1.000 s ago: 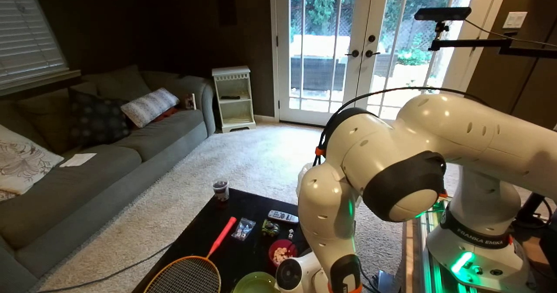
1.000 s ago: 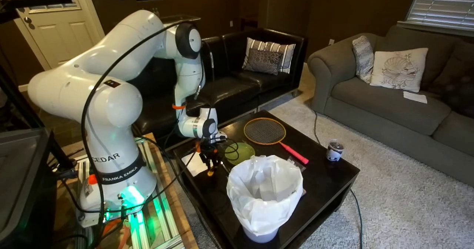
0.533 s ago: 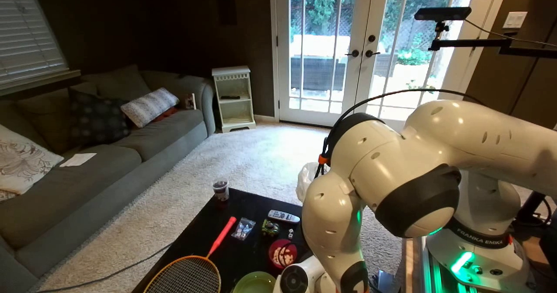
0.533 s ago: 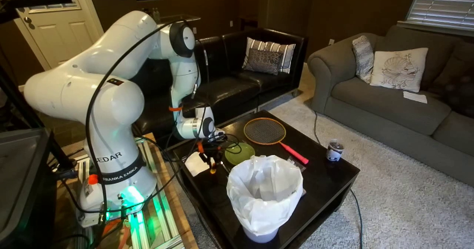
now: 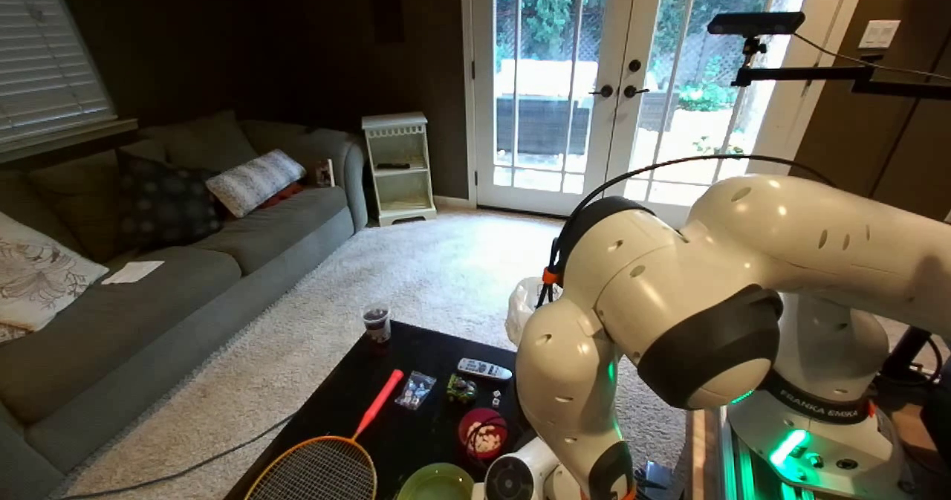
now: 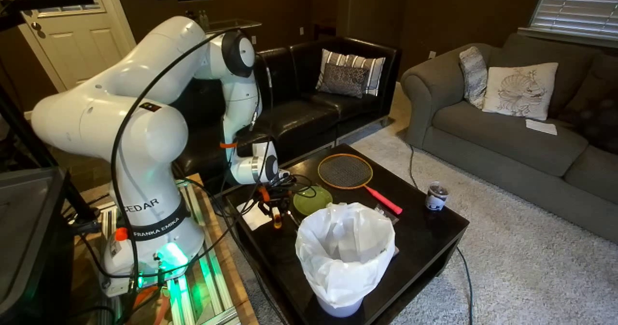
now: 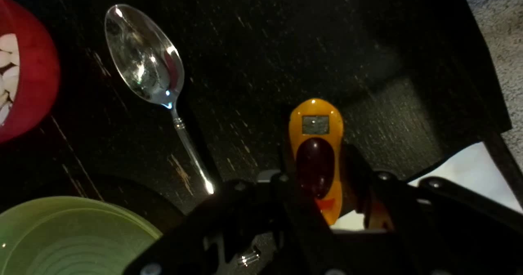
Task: Turn the orange object to the left
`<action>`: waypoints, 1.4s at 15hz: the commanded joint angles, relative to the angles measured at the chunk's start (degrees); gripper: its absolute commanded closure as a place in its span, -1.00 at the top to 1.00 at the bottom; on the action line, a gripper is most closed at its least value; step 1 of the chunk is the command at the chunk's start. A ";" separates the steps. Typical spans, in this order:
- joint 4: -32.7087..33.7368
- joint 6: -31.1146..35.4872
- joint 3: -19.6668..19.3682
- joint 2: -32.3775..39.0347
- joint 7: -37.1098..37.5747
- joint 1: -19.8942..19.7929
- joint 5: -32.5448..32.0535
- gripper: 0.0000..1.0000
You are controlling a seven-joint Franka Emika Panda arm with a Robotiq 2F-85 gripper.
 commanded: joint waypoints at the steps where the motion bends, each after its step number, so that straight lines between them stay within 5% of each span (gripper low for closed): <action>1: -0.26 1.47 0.29 0.81 -3.74 -1.28 -3.57 -0.84; 21: 0.63 5.06 -0.51 3.42 -11.21 -0.17 -6.75 -0.84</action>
